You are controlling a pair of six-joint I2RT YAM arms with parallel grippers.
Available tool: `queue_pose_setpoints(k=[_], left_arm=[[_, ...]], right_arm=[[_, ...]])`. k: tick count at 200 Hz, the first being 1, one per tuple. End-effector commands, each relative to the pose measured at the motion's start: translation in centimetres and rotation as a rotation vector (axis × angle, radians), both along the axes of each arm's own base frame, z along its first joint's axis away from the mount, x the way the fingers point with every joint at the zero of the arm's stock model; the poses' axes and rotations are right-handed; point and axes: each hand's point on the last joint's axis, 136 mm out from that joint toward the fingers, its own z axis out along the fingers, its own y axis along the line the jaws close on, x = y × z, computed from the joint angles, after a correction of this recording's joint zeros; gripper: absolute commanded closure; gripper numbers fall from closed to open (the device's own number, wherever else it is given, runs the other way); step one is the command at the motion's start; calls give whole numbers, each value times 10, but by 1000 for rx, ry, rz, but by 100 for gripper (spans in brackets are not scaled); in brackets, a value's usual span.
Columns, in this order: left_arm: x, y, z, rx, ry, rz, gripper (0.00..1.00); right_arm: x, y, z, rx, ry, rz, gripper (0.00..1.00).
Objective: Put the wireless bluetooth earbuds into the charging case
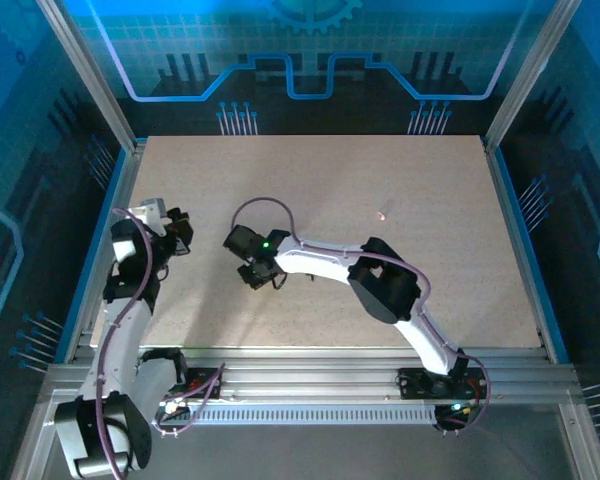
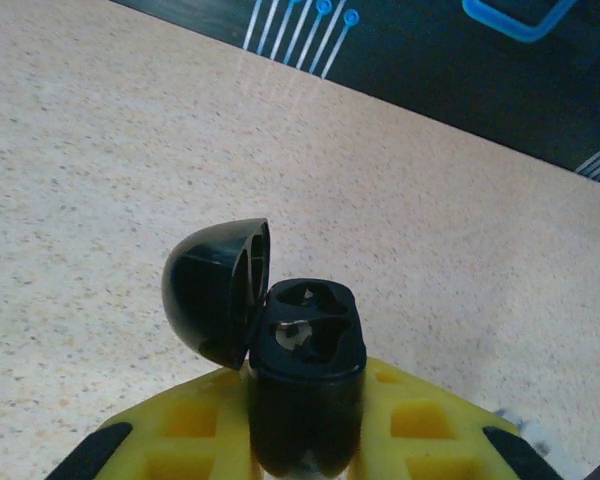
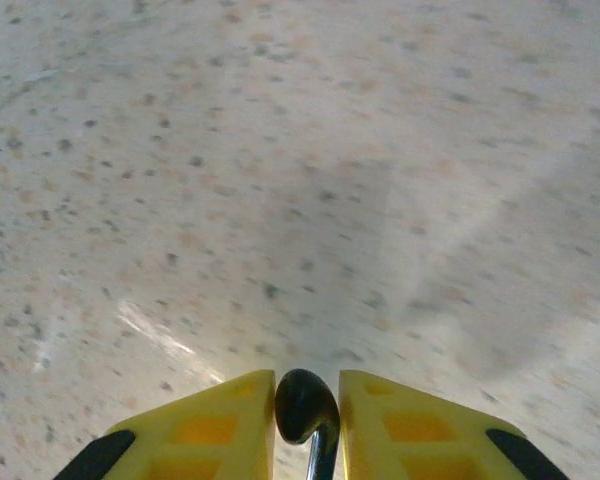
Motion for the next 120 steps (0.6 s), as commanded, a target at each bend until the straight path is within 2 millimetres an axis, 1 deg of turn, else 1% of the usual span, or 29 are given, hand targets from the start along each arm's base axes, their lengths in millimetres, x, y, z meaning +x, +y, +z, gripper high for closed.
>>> queue_pose_setpoints(k=[1,34,59,78,100,120], left_arm=[[3,-18,9,23,-25,-81,93],[5,-53,10,38,-47,-203,93],[4,-79,11,38,-76,-295,93],[2,-98,14,33,-110,-356,93],[2,-127,19,37,-176,-437,93],[2,-155,14,34,-225,-512,93]], right_arm=[[16,-10,30,109,-32,-87,77],[27,-34,44,177,-42,-158,77],[38,-54,61,234,-59,-206,77],[47,-75,80,283,-91,-248,77],[53,-97,102,346,-134,-290,77],[56,-113,126,407,-182,-310,77]])
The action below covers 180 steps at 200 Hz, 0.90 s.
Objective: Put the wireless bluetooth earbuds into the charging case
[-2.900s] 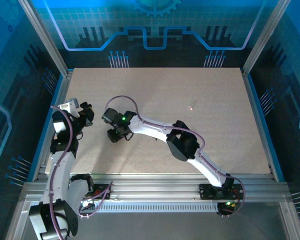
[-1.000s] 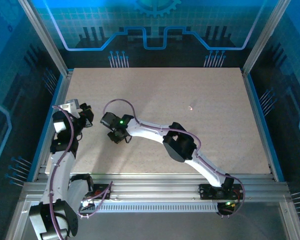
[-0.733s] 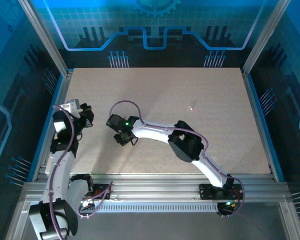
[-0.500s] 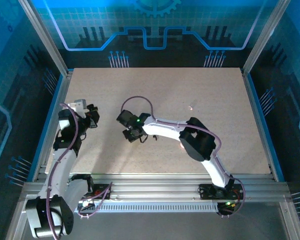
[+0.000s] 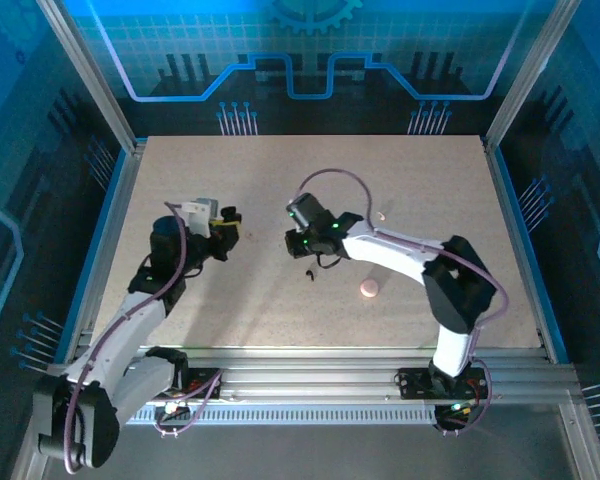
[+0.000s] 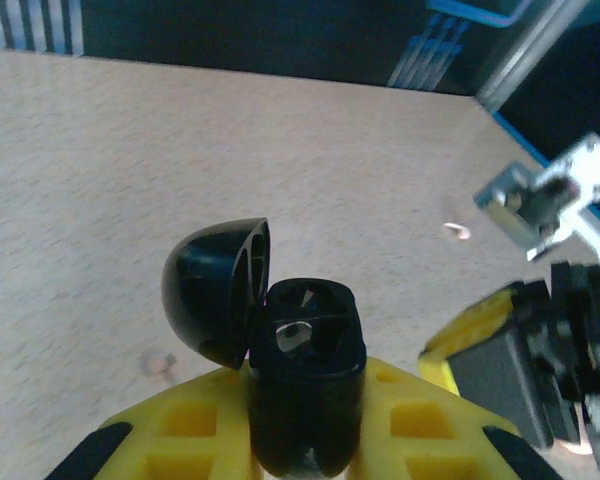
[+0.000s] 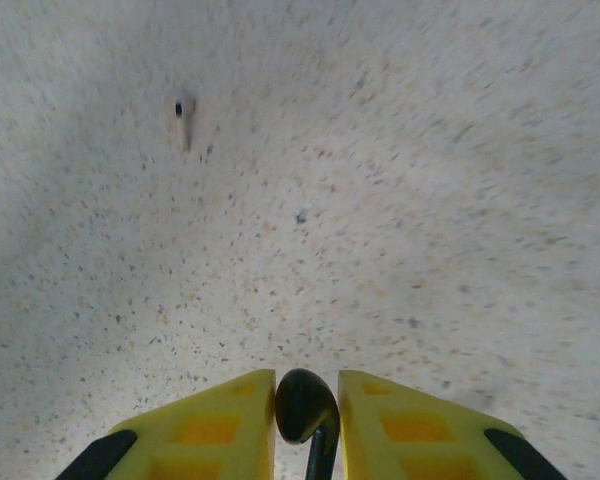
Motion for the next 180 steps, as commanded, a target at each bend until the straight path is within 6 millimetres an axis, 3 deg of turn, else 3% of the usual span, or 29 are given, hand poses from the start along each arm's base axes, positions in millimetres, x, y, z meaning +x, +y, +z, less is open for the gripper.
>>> queue_pose_setpoints(k=[1,55,71,105,180], left_arm=[[2,-31,4,-7,-109,-99,93],[-9,-87,6,-39,-273,-295,92],[-12,-97,8,-52,-312,-337,92],[-18,-110,13,-56,-372,-395,93],[-16,-109,22,-52,-391,-367,93]], right_arm=[[7,-9,45,127,-98,-32,77],[6,-45,109,220,-284,-75,77],[6,-47,125,242,-327,-69,77],[2,-39,146,328,-379,-37,77],[-6,-6,176,454,-484,93,77]])
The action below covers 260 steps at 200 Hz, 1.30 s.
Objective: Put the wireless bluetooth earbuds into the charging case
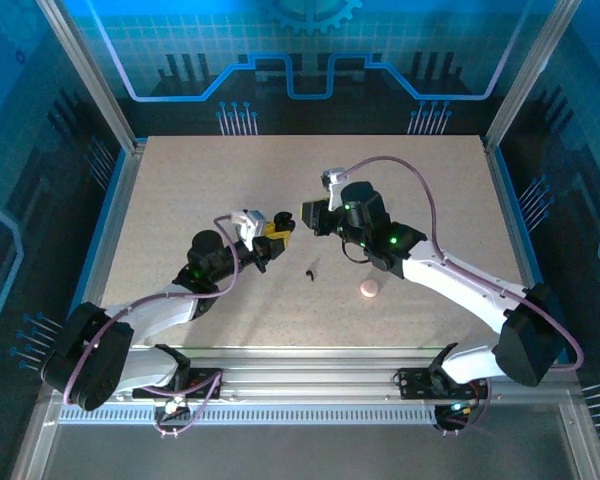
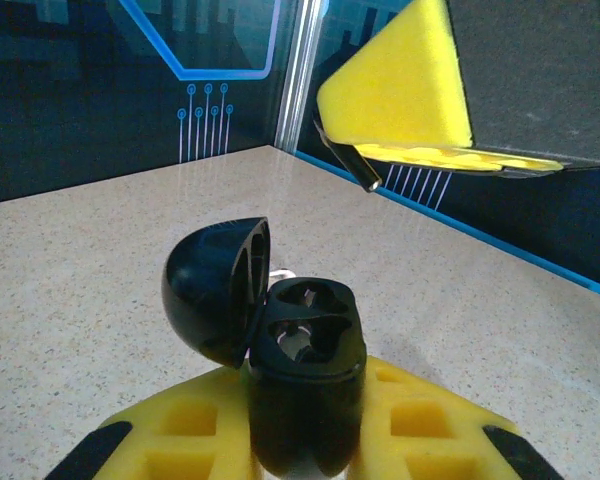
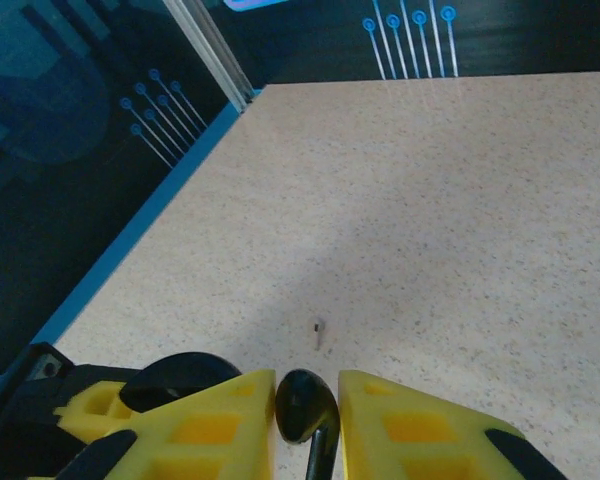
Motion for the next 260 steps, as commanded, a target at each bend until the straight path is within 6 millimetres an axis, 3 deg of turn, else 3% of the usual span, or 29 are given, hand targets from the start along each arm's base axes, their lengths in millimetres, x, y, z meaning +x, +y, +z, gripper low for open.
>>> queue_pose_setpoints(k=[1,70,169,260], left_arm=[[-3,-2,16,-13,-66,-7,93],[1,-2,28,-47,-74,3,92],[4,1,46,-107,-100,27,92],[7,1,59,-142,-126,28,92]], right_arm=[[-5,17,28,65,-104,72,77],[-14,40,41,91,-172,154,77],[-20,59,28,91,-155,207,77],[-21,62,15,70,-141,208,78]])
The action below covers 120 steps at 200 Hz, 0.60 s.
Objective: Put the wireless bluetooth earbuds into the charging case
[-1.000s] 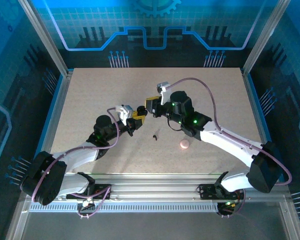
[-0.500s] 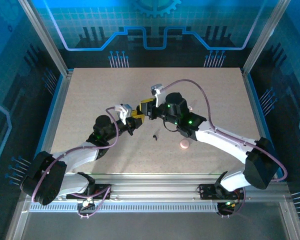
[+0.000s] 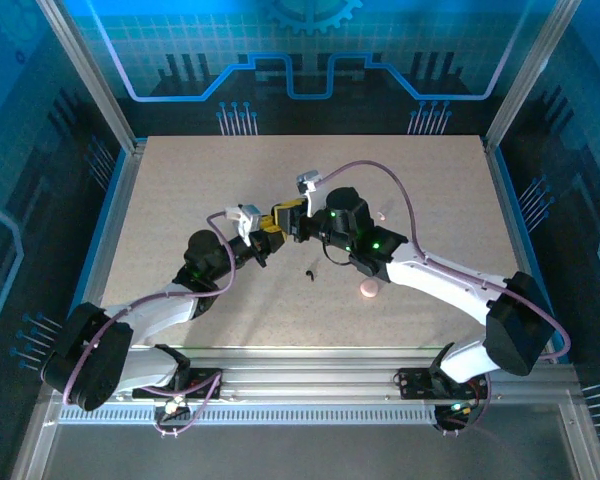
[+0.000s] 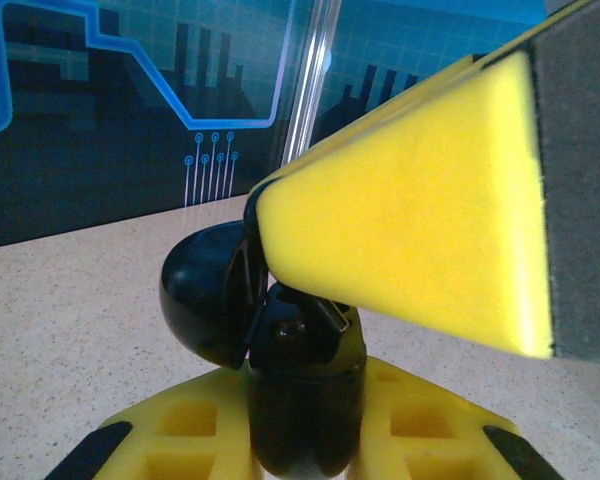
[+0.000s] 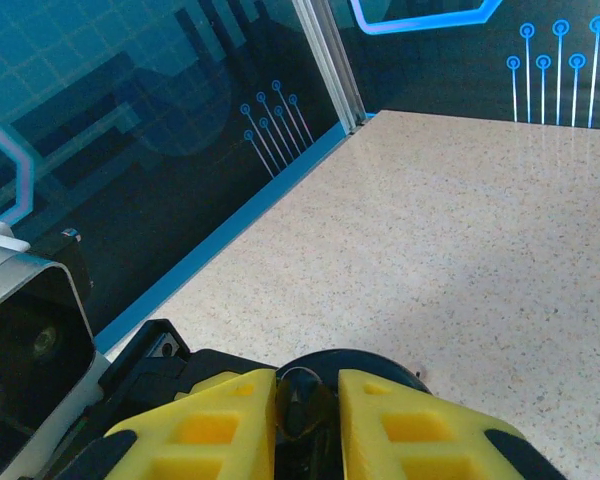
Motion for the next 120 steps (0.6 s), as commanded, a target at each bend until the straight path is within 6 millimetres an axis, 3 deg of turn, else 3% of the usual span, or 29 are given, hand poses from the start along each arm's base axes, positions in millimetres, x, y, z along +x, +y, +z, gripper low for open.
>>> queue_pose_setpoints(k=[1,120], left_arm=[[2,-2,34,-62,-82,3,92],[9,0,45,-93,-109,31,92]], right_arm=[[-3,6,2,7,-23,17,78],[-10,-5,-17,-98,-31,-20,78]])
